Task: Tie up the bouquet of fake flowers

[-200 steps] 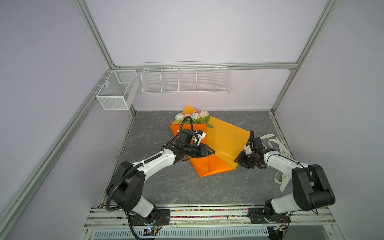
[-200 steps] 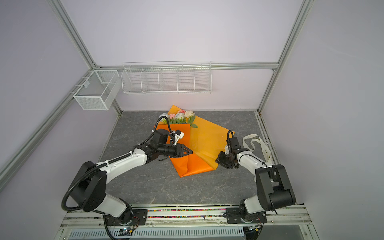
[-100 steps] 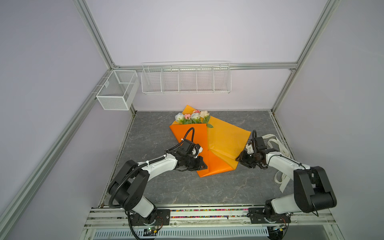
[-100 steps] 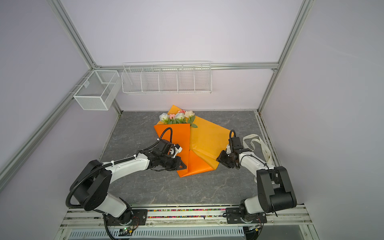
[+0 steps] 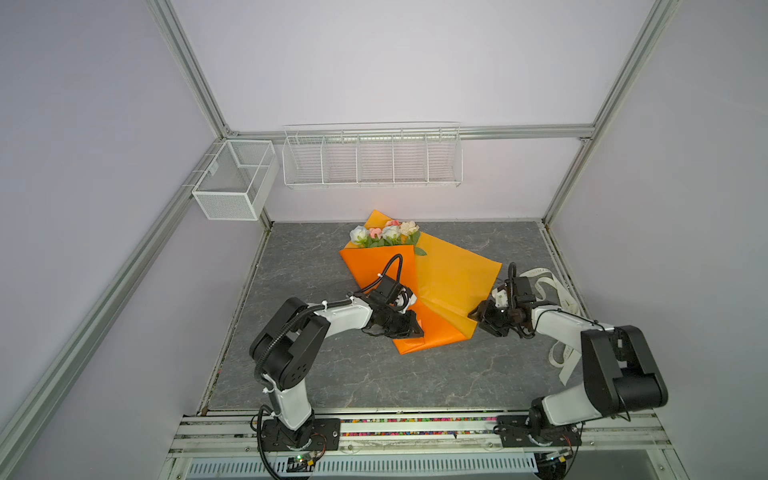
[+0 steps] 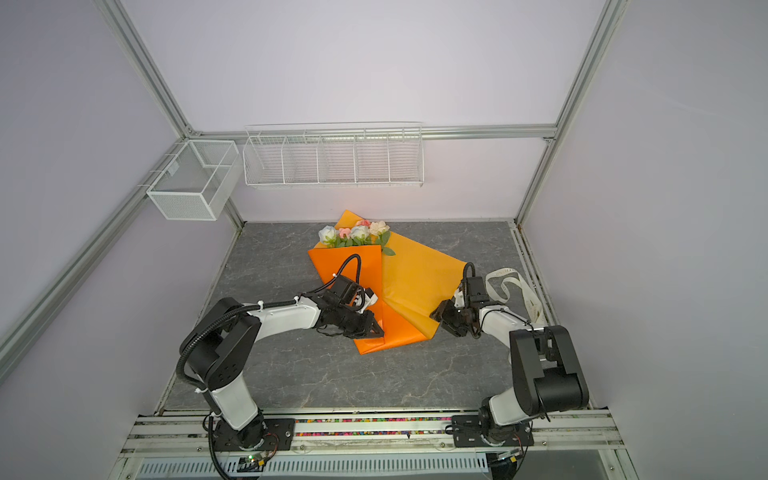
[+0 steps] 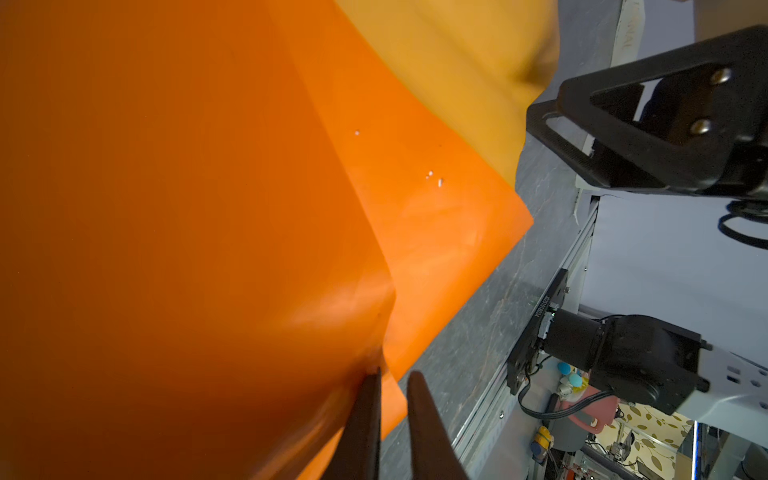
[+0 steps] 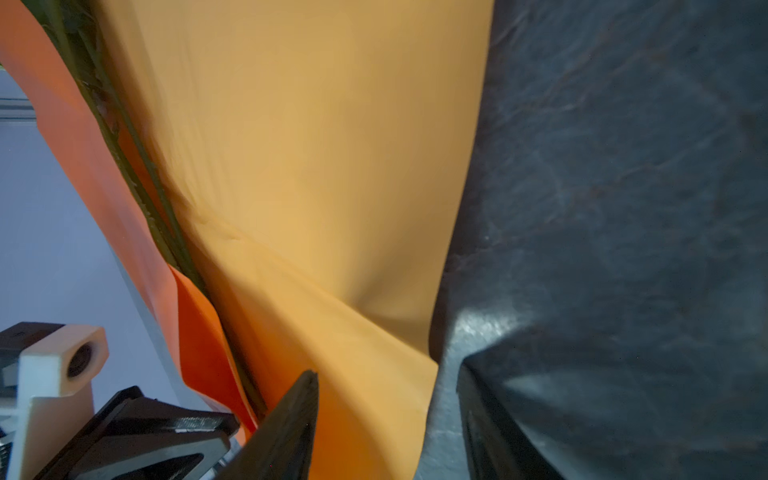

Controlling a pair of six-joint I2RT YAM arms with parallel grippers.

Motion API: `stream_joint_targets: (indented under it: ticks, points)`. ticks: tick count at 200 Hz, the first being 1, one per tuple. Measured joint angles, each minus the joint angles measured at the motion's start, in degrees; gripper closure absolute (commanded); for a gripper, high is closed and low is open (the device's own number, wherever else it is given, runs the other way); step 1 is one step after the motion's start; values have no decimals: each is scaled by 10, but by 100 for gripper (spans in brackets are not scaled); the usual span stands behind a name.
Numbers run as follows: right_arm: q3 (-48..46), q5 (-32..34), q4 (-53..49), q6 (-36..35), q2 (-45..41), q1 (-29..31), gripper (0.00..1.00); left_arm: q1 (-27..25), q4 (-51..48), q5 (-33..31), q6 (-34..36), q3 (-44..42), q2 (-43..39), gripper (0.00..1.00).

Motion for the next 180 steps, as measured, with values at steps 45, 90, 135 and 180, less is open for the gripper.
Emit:
stream_joint_targets:
  ticks: [45, 90, 135, 180]
  points:
    - [-22, -25, 71, 17, 7, -8, 42, -3, 0, 0, 0, 0, 30, 85]
    - [-31, -45, 156, 18, 32, -41, 41, -3, 0, 0, 13, 0, 30, 86]
    - [-35, -88, 294, 24, 95, -45, 48, -3, 0, 4, 15, 0, 35, 87]
    - [-57, -108, 396, 48, 127, -45, 62, -3, 3, 11, 15, 0, 37, 86]
